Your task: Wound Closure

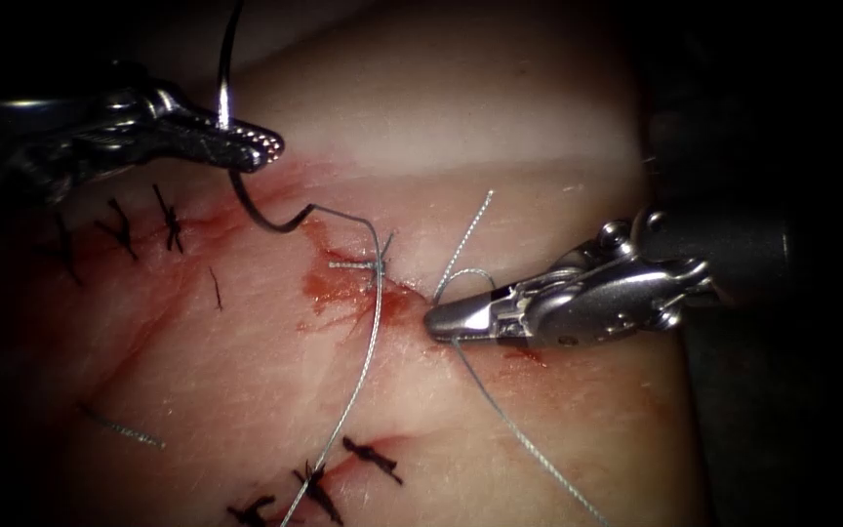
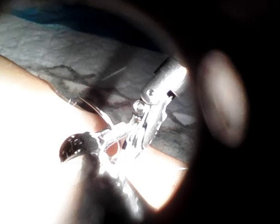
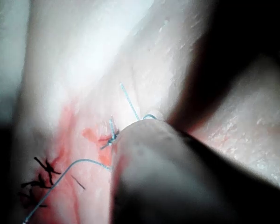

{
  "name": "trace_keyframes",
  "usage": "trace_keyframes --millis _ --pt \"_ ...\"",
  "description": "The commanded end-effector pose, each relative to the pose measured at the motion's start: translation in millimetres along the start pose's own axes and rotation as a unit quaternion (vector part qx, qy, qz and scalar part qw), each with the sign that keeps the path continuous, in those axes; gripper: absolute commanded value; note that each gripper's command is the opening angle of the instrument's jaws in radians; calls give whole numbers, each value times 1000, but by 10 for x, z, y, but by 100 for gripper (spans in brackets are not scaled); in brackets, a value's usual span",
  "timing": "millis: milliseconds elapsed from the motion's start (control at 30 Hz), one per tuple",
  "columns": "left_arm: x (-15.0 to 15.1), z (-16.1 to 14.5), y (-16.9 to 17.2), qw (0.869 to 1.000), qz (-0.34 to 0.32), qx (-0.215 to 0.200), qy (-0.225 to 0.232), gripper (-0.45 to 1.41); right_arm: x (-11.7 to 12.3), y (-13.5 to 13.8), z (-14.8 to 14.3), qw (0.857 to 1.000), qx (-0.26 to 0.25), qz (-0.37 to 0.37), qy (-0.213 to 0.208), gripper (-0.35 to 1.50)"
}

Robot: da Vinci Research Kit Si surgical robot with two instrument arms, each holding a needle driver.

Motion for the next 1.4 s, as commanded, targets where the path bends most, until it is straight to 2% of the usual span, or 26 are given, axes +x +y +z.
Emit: trace_keyframes --millis 33,233,300,500,733,900,1100,1400 --pt "-2 3 -6 1000 0 0 0 -45 -8 4 -1 1000 -8 -1 -11 -35" --pt "-1 3 -5 1000 -1 -1 0 -45 -33 15 -34 998 -38 -13 -50 -35" --pt "-1 2 -5 1000 -1 -1 0 -45 -39 15 -47 997 -40 -30 -52 -35" --pt "-1 2 -5 1000 -1 -2 -1 -45 -39 -6 -91 998 -31 -59 -21 -35" --pt "-1 1 -6 1000 -1 -3 -2 -45 -22 -28 -142 997 -17 -72 15 -35" --pt "-2 -3 -12 1000 -3 9 -10 -45 -17 -27 -151 997 -20 -77 23 -35" --pt "-11 -16 -33 998 -29 61 -14 -45 -20 -27 -151 996 -19 -83 26 -35" --pt "-26 -36 -58 992 -73 101 -14 -45 -21 -32 -162 996 -20 -86 25 -35"
